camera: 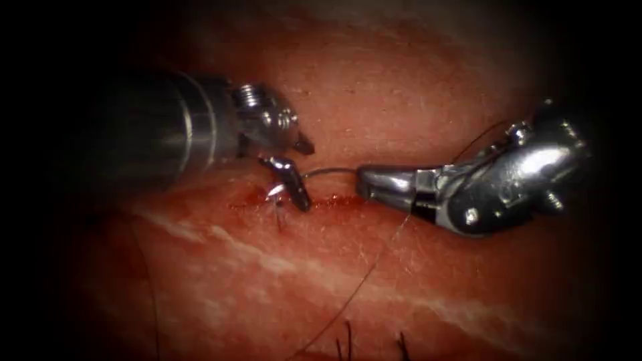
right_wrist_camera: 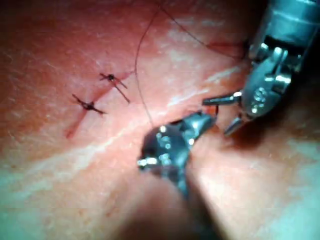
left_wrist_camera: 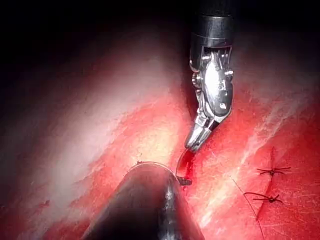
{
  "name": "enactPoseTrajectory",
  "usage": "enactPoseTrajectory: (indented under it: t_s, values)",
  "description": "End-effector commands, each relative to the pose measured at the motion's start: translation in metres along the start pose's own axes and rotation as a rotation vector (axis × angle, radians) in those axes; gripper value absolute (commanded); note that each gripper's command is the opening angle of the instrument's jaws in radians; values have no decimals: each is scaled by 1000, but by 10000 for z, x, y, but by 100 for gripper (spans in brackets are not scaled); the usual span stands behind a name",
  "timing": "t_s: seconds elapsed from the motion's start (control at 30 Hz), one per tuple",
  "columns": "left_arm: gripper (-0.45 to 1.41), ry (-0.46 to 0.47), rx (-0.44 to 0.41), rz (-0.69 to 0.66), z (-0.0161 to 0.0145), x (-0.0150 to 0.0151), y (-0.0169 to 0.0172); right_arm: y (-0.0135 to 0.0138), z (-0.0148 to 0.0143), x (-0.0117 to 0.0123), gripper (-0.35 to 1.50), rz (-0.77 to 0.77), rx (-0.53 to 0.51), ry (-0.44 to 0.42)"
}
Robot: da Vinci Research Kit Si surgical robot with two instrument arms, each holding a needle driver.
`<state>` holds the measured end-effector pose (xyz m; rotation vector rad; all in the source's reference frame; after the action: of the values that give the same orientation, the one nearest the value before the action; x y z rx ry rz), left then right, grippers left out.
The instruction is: Wound Closure
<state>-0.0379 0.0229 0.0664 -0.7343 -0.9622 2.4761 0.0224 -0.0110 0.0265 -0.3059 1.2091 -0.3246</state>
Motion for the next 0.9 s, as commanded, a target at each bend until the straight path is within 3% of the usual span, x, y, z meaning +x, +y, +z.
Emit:
enactPoseTrajectory:
  t_s: [0.03,0.2,0.27,0.5,0.53,0.57,0.6,0.83,0.9]
  values:
    - [7,-1,-3,2,10,1,-3,-11,5,1,-35,-3,3,2]
    - [-20,-1,-20,0,11,-4,-6,-11,7,4,-35,-3,2,3]
    - [-45,-2,-35,-8,11,-5,-8,-11,8,5,-35,-3,-1,4]
    - [-45,62,-81,-4,11,0,-14,-12,10,6,-35,56,-2,3]
    - [-45,82,-86,-1,12,1,-14,-13,11,6,0,91,-2,4]
    - [-45,107,-95,-5,12,1,-14,-14,11,6,51,184,-18,13]
    - [-45,126,-102,-8,12,1,-15,-14,12,5,64,243,-41,19]
    - [-45,274,-81,-22,15,-5,-11,-18,10,-4,83,386,-104,-63]
    - [-45,336,-46,-47,20,-11,-7,-18,7,-9,103,461,-173,-100]
